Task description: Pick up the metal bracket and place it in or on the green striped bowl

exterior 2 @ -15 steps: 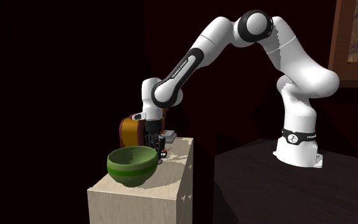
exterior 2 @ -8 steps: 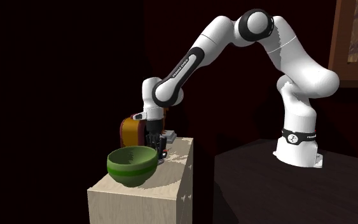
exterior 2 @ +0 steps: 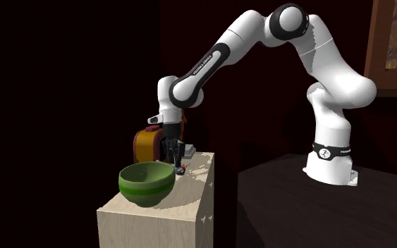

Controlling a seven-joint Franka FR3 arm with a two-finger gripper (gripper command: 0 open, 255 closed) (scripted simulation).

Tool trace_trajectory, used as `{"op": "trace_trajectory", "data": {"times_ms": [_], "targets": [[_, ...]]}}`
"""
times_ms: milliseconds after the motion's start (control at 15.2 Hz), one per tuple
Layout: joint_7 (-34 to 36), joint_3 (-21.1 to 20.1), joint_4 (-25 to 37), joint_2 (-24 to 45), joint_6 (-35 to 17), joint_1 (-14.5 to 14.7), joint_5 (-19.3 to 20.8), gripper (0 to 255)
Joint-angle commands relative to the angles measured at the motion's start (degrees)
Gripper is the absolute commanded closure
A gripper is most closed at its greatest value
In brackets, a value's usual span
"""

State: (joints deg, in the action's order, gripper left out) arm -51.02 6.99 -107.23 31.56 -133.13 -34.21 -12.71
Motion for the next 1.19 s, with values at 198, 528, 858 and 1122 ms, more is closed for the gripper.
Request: {"op": "trace_trajectory", "data": {"times_ms": [198,528,858,1122], "targets": [[0.6,0.4,0.0,-2.7,2.7,0.2,0.7,255],[1.2,0.8,0.4,-5.2,5.5,0.5,1.3,255],[1.8,1.1,1.0,-7.6,8.5,0.6,2.0,255],[2.3,1.3,1.8,-9.3,10.9,0.7,2.5,255]]}}
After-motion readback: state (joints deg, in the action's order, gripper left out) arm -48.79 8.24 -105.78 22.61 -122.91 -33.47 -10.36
